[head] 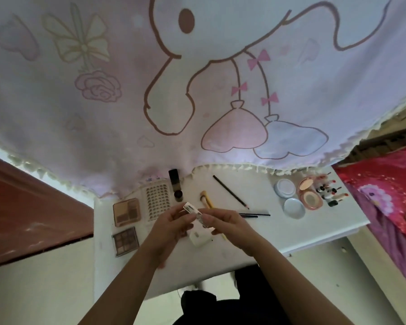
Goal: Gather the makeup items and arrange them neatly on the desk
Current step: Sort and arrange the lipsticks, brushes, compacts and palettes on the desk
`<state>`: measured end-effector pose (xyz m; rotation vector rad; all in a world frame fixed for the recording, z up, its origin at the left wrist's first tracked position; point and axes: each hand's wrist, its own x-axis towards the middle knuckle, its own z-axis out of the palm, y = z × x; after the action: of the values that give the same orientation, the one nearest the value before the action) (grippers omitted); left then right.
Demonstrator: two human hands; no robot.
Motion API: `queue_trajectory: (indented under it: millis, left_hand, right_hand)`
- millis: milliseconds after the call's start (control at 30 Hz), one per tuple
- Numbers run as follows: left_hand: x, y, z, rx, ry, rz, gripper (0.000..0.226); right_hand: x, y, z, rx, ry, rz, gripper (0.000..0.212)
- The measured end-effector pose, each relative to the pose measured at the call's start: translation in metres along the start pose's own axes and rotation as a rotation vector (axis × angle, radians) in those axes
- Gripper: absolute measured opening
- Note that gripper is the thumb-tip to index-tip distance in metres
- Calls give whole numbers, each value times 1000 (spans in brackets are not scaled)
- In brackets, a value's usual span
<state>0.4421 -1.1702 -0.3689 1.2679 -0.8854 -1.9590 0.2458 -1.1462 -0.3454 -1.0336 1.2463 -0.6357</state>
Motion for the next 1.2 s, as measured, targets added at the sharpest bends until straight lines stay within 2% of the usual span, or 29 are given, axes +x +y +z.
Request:
queue_trajectory:
  millis: [100, 267, 433, 667, 833, 967, 1133, 1200]
  left_hand:
    - [-1, -3, 9, 33, -47, -23, 51]
    - [-2, -3, 26, -19, -106, -50, 45]
    - [-8, 3, 49, -106, -31, -61, 39]
    - [-10, -1, 93, -114, 46, -11, 30]
    - [-6, -7, 120, -109, 37, -23, 49]
    - [-6, -11, 137, -60, -17, -32, 56]
    - [-5, -12, 154, -223, -17, -111, 17]
    - [-2, -14, 161, -302, -18, -133, 39]
  right_hand:
    - [-16, 7, 3, -5, 61, -21, 25]
    - [-35, 15, -3, 31, 137, -55, 25]
    - [-44, 17, -15, 64, 167, -72, 31]
    - [-59, 22, -31, -62, 244, -138, 24]
    - [-75, 25, -60, -72, 260, -126, 29]
    - [-82, 35, -84, 6, 335, -97, 51]
    - [-85, 41, -105, 57, 443, -78, 56]
    - [-87, 41, -111, 64, 477, -81, 58]
